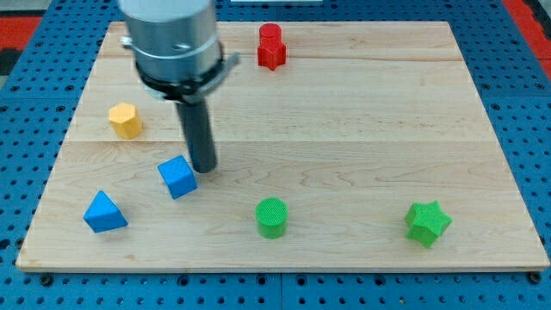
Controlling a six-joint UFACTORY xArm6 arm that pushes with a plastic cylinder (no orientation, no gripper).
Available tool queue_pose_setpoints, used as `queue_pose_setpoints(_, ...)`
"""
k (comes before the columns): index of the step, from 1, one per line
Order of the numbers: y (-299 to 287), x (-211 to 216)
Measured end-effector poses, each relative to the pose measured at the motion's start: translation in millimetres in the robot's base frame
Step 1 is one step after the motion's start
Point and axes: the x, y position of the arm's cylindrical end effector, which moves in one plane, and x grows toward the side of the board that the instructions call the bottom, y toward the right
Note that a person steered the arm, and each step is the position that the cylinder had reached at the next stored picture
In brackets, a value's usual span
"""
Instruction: Move the blue cube towards the blue triangle
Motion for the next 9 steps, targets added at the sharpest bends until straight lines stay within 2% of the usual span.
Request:
queue_pose_setpoints(1, -43.4, 12.8)
queue_pose_setpoints(2, -45.9, 14.3)
queue_pose_setpoints(4, -8.9, 5.6)
queue_pose_setpoints(5, -14.6, 18.7)
queue_pose_setpoints(7, -74.6, 13.9)
queue_pose_setpoints(8, -75.9, 13.0)
queue_pose_setpoints(9, 10.2, 11.5)
